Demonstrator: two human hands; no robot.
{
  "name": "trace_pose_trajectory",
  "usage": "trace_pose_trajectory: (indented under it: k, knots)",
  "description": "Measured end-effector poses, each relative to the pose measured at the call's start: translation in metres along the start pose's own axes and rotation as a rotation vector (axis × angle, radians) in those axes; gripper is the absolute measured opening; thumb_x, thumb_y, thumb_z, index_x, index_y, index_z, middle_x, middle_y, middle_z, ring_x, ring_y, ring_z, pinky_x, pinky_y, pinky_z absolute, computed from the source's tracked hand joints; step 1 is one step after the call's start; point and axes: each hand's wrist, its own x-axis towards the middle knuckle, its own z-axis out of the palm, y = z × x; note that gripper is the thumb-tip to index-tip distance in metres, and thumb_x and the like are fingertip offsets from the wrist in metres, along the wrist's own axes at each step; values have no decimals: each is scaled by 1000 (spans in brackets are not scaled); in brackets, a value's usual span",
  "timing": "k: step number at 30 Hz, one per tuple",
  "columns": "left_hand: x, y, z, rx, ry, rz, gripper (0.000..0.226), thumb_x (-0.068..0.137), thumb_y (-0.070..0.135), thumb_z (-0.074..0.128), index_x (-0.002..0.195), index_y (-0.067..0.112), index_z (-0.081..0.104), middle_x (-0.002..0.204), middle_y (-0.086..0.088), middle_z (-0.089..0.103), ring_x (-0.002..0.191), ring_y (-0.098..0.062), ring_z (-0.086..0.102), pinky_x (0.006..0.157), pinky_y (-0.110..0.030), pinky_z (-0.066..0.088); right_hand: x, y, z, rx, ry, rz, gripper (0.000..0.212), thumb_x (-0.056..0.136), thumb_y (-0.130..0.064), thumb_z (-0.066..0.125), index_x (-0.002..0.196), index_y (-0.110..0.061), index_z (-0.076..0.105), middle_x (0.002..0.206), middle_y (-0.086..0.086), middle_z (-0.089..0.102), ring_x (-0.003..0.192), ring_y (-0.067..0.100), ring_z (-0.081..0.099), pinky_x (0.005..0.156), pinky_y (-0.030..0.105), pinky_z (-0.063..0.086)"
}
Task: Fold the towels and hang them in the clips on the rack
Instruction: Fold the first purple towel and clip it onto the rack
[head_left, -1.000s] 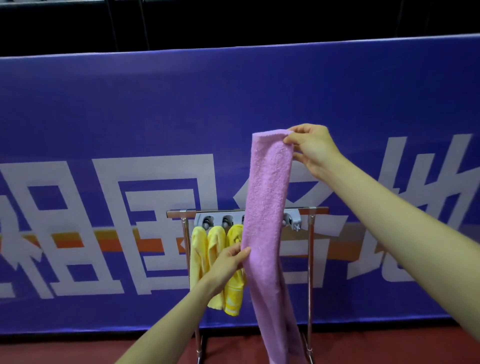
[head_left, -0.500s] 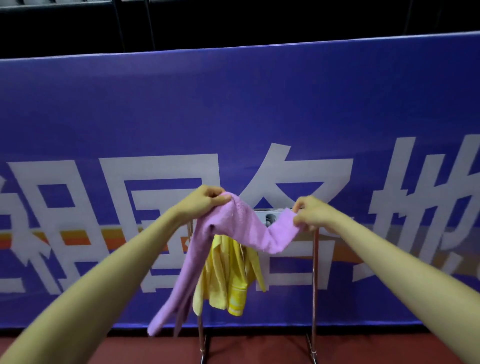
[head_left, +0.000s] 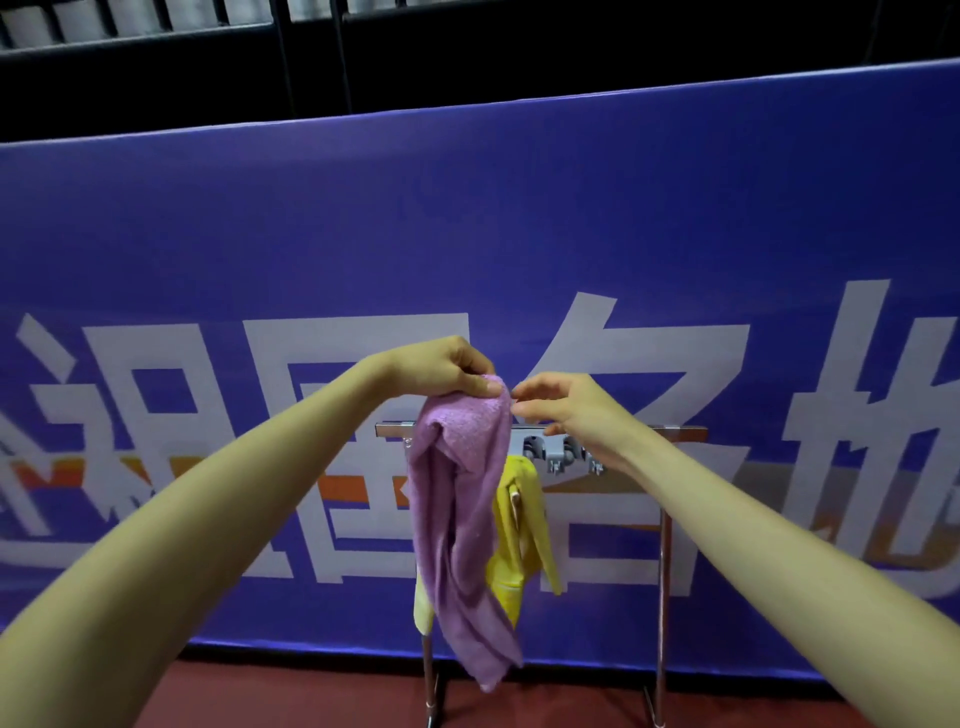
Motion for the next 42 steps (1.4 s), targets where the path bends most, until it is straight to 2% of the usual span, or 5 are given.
trace_pose_trajectory:
  k: [6,14,23,35,42]
  knots:
    - [-3,-2,5,-15,-25,-4,24,93,25,59,89,3,69,75,-2,59,69,-10,50,66,-22,41,5,0,3,-41,-64,15,11,83,-14,68,93,-10,72,88,-2,69,82,7,59,74,22,44]
    - [-9,-13,37,-321,64,-71,27,95,23,54,76,5,60,44,15,48,39,1,39,42,-10,32,9,-5,-5,83,-17,36,21,85,-3,52,67,-13,55,67,1,52,66,11,46,61,24,38]
    - [-24,-66,61,-662,88,-197,36,86,41,64,59,17,70,55,5,60,47,-5,49,46,-16,38,5,7,-43,183,247,40,34,82,-1,50,53,-16,41,52,-4,41,56,13,36,54,29,31]
    - [-1,-28,48,-574,33,-81,39,90,29,59,100,-9,63,85,-11,65,75,-18,58,71,-28,48,-13,57,-26,120,-266,266,28,80,-24,73,106,-14,71,105,5,73,97,18,69,86,27,52]
    - [19,2,66,-362,-67,-104,22,94,31,56,86,18,72,82,2,71,74,-9,64,72,-23,52,-14,79,-21,257,-332,286,35,83,-7,66,115,6,62,111,19,64,101,28,59,94,40,46]
